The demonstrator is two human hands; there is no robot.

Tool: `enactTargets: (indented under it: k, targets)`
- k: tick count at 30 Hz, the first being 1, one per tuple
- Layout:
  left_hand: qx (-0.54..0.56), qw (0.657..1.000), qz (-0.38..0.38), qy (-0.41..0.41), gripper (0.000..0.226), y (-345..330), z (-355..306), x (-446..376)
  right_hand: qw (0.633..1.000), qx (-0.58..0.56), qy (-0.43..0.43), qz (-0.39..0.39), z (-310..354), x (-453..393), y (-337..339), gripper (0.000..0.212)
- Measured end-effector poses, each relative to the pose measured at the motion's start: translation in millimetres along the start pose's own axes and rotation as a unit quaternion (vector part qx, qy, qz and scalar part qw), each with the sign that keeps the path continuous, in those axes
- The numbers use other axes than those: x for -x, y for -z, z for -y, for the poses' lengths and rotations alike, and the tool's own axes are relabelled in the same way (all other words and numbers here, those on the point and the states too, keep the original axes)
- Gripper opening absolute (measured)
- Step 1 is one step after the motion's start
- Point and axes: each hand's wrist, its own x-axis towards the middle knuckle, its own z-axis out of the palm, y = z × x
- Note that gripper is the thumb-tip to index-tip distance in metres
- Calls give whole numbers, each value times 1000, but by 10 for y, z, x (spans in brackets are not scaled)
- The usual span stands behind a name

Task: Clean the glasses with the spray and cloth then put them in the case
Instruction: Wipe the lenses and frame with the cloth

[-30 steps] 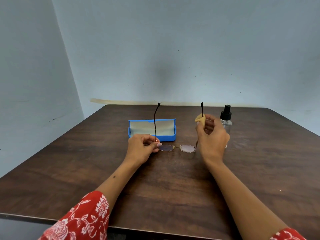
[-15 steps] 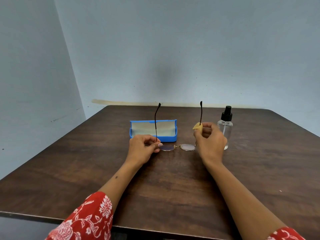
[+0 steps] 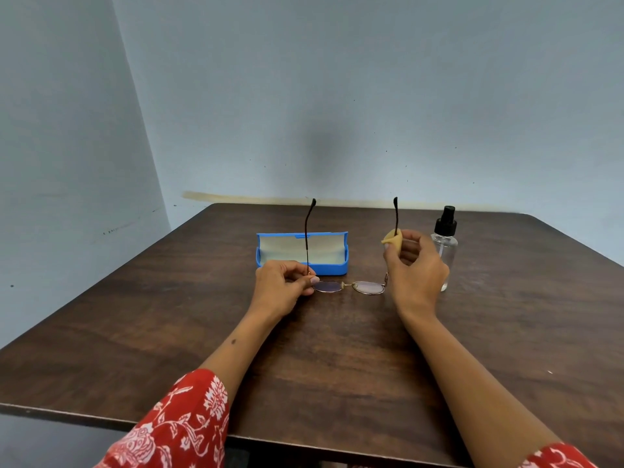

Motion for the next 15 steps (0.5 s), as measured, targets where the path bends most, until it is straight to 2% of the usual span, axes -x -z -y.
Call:
enactTargets:
  k: [7, 12, 15]
  targets:
    - [6, 1000, -4, -1, 9, -4, 29, -12, 993, 89, -44, 60, -119, 32, 16, 13]
    - [9, 1000, -3, -7, 9, -5, 40, -8, 1000, -22, -3, -2, 33, -9, 11, 18]
    - [12, 1000, -4, -8, 9, -7, 35, -7, 1000, -16, 0, 0, 32, -8, 6, 17]
